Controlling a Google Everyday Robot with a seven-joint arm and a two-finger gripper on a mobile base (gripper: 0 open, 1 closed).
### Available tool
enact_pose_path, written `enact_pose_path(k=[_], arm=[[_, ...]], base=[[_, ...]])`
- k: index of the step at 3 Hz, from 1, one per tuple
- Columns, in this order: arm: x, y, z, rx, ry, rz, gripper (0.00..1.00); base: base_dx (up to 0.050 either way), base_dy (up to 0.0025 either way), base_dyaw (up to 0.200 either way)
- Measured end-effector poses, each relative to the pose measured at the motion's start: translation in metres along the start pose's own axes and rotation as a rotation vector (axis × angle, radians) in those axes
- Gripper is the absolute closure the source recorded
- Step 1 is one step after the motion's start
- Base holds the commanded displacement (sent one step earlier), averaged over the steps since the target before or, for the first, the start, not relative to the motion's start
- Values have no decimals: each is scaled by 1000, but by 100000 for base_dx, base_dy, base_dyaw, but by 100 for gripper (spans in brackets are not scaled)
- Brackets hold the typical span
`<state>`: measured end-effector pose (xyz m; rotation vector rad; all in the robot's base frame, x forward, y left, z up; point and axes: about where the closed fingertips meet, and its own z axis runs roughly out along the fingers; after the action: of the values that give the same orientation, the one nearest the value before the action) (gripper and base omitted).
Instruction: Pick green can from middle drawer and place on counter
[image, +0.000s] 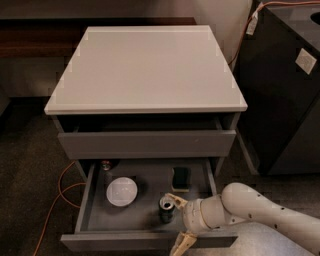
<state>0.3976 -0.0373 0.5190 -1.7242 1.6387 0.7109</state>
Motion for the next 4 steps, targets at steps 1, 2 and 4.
enact_pose_path(k=[1, 2, 4], arm=[[9, -31, -4, 31, -18, 46, 0], [26, -64, -2, 62, -13, 109, 0], [54, -107, 23, 83, 76, 188, 0]], base=[[0, 0, 0], [0, 0, 0], [0, 0, 0]])
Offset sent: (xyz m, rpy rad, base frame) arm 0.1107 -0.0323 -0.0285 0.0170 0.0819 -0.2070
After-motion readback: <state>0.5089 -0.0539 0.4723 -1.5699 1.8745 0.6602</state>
